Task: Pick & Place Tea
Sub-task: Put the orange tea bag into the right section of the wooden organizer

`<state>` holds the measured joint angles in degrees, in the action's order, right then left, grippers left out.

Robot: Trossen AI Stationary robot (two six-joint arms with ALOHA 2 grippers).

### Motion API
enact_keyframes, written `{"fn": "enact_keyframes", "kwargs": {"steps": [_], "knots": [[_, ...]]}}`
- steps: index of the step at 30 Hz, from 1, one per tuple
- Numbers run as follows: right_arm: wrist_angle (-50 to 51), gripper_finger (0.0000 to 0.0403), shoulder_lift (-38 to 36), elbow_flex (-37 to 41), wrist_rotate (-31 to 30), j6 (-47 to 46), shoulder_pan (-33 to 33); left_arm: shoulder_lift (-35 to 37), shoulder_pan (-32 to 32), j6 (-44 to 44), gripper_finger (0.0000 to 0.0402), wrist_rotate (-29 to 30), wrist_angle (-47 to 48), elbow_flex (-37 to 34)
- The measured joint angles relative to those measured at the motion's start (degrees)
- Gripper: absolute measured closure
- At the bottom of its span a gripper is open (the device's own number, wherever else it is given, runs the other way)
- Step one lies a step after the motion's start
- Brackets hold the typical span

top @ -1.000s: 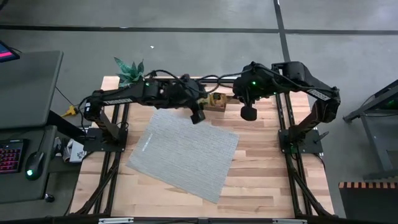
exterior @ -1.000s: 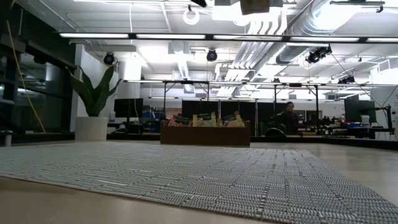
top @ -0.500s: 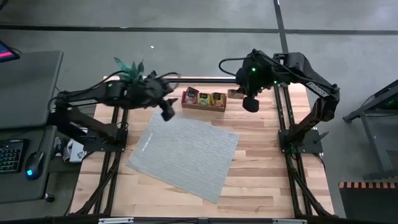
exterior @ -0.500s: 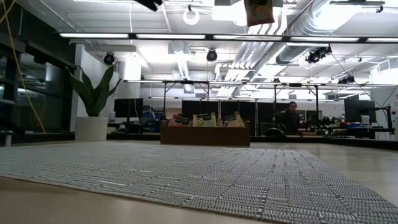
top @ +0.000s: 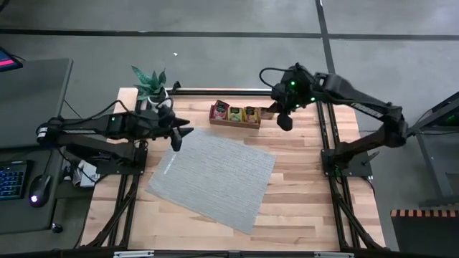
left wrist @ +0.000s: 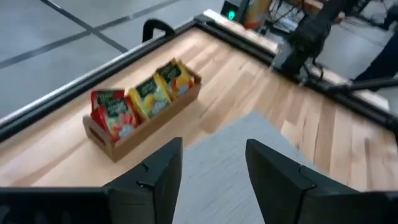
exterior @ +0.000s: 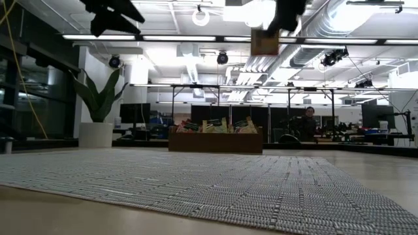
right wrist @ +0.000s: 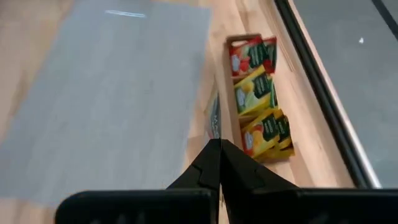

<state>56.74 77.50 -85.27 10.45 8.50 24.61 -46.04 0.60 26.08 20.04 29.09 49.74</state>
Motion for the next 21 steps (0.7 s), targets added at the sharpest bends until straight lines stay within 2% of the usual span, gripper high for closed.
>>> {"fn": "enact_keyframes", "kwargs": {"steps": [4, 8, 21], "knots": [[-14.4, 0.0403, -0.3, 13.1, 3.6, -1.0, 3.9, 1.0, -0.4, -0.1, 0.0228, 0.0, -1.5, -3.1], [-22.0, 0.0403, 3.7, 19.2, 5.8, -0.7, 5.8, 2.0, -0.4, -0.4, 0.0228, 0.0, -4.3, -5.3], [-28.9, 0.0403, 16.1, 16.6, 8.4, 4.0, 11.5, 3.1, -0.3, -0.3, 0.0227, 1.3, -3.7, -6.7]]}}
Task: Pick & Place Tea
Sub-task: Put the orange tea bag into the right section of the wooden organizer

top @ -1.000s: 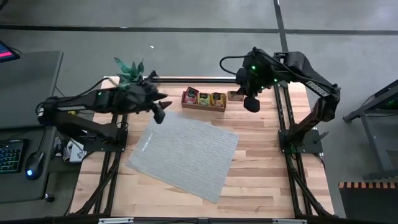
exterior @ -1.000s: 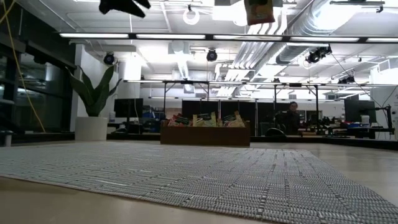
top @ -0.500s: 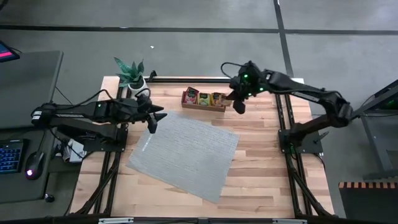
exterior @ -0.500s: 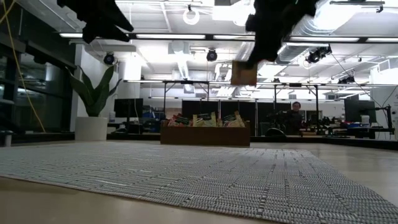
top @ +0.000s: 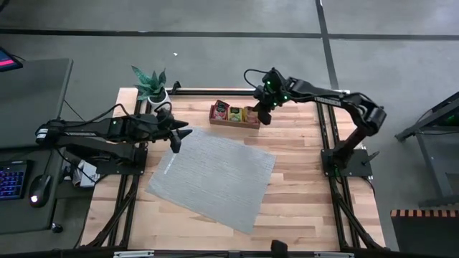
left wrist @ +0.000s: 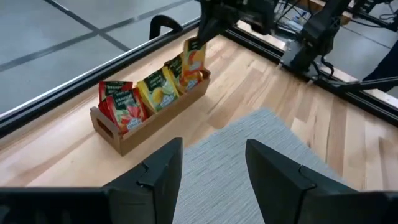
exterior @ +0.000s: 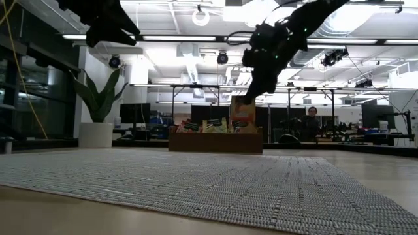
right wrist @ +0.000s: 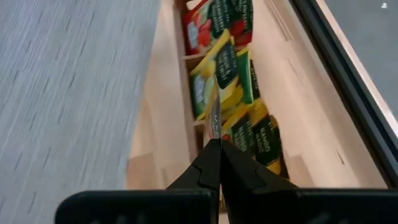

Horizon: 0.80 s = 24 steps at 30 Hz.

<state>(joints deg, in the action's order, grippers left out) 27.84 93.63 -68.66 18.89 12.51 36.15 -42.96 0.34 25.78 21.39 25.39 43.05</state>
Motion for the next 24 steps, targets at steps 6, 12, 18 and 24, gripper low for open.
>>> {"fn": "enact_keyframes", "kwargs": {"steps": [6, 12, 18, 24], "knots": [[-3.9, 0.0403, 3.5, 0.0, 1.7, 0.1, 1.6, 0.0, 0.0, 0.1, 0.0227, 0.0, 0.0, 0.0], [-2.5, 0.0403, 5.7, 0.0, 1.6, 2.5, 2.3, 0.0, 0.0, 0.6, 0.0227, 0.2, 0.0, 0.0], [-0.4, 0.0403, 6.1, 0.0, 1.0, 3.6, 2.5, 0.0, 0.0, 1.1, 0.0227, 0.3, 0.0, 0.0], [-0.3, 0.0403, 6.1, 0.0, 1.0, 3.6, 2.5, 0.0, 0.0, 1.5, 0.0227, 0.3, 0.0, 0.0]]}}
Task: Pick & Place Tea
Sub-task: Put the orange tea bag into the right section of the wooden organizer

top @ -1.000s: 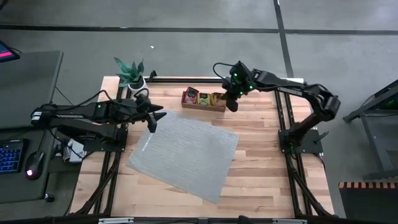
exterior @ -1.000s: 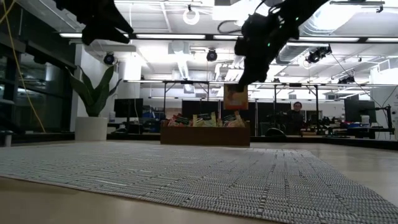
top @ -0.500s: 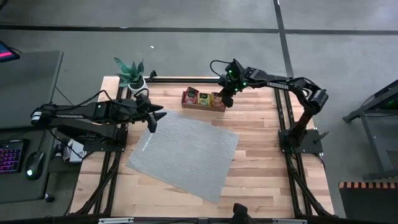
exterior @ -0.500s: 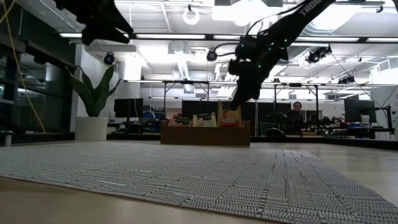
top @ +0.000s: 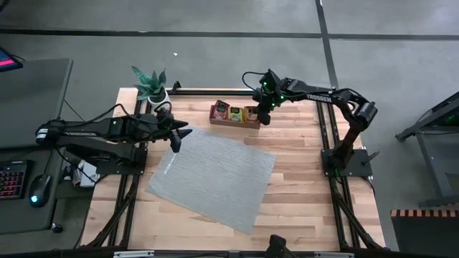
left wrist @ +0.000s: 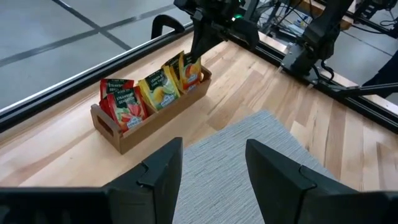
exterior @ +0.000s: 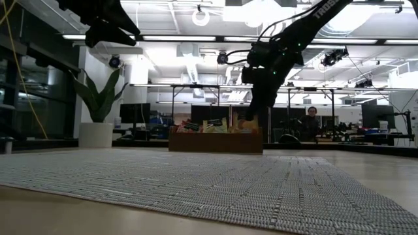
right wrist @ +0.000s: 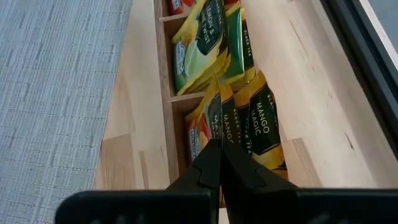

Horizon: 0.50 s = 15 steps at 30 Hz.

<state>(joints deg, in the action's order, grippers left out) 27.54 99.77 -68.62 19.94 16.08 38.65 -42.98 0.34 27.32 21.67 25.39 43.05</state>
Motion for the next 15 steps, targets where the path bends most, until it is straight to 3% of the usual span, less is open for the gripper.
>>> {"fn": "enact_keyframes", "kwargs": {"steps": [15], "knots": [[-0.4, 0.0403, 4.7, 0.2, 0.1, -1.0, -2.0, 0.0, 0.0, 0.1, 0.0227, 0.1, -0.4, 0.0]]}}
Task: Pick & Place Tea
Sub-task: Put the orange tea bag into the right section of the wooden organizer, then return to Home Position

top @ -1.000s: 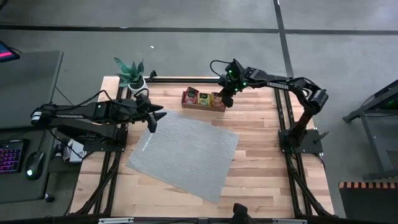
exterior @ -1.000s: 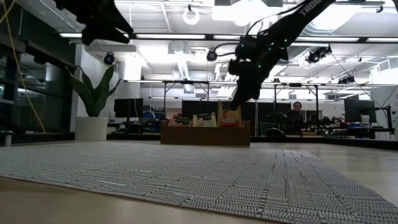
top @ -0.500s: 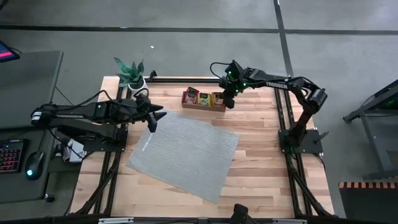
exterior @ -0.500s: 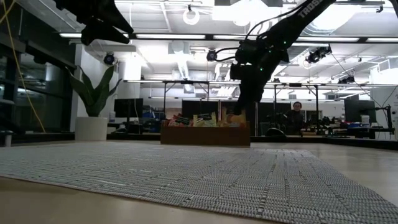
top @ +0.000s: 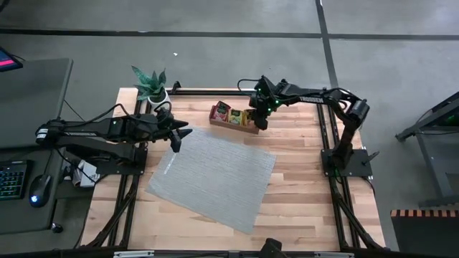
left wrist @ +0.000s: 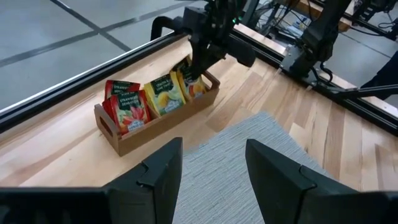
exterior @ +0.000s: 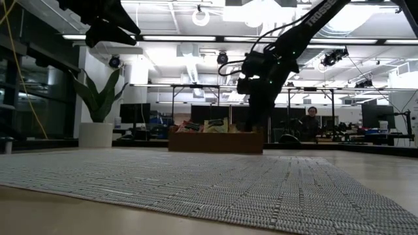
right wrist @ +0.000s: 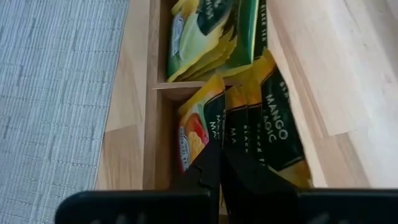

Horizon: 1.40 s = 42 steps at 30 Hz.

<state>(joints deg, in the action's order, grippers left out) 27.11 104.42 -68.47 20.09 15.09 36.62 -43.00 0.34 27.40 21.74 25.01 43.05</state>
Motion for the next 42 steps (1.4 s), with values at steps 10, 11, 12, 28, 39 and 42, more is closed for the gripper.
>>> {"fn": "enact_keyframes", "kwargs": {"steps": [10, 11, 12, 28, 39, 42], "knots": [[1.3, 0.04, 0.1, -0.4, 2.1, -1.8, 0.3, 0.0, 0.0, -0.6, 0.0227, 0.0, 0.0, 0.0], [1.8, 0.0395, 0.1, -0.7, 3.0, -2.1, 0.3, 0.0, 0.0, -0.6, 0.0227, 0.0, 0.0, 0.0], [2.3, 0.0389, 0.1, -1.1, 3.6, -2.5, 0.3, 0.0, 0.0, -0.6, 0.0227, 0.0, 0.0, 0.0], [23.3, 0.0243, -1.4, -16.8, 7.4, -7.0, -0.3, 8.7, 0.0, -4.6, 0.0228, -0.2, 3.7, 0.0], [11.9, 0.0281, -21.8, -17.0, 10.6, -12.7, -5.1, 27.3, 0.0, -2.0, 0.0228, -0.5, 2.4, -12.4], [7.4, 0.0288, -27.1, -17.0, 9.8, -14.4, -6.7, 33.7, 0.0, -1.4, 0.0228, -1.4, -1.7, -17.1]]}}
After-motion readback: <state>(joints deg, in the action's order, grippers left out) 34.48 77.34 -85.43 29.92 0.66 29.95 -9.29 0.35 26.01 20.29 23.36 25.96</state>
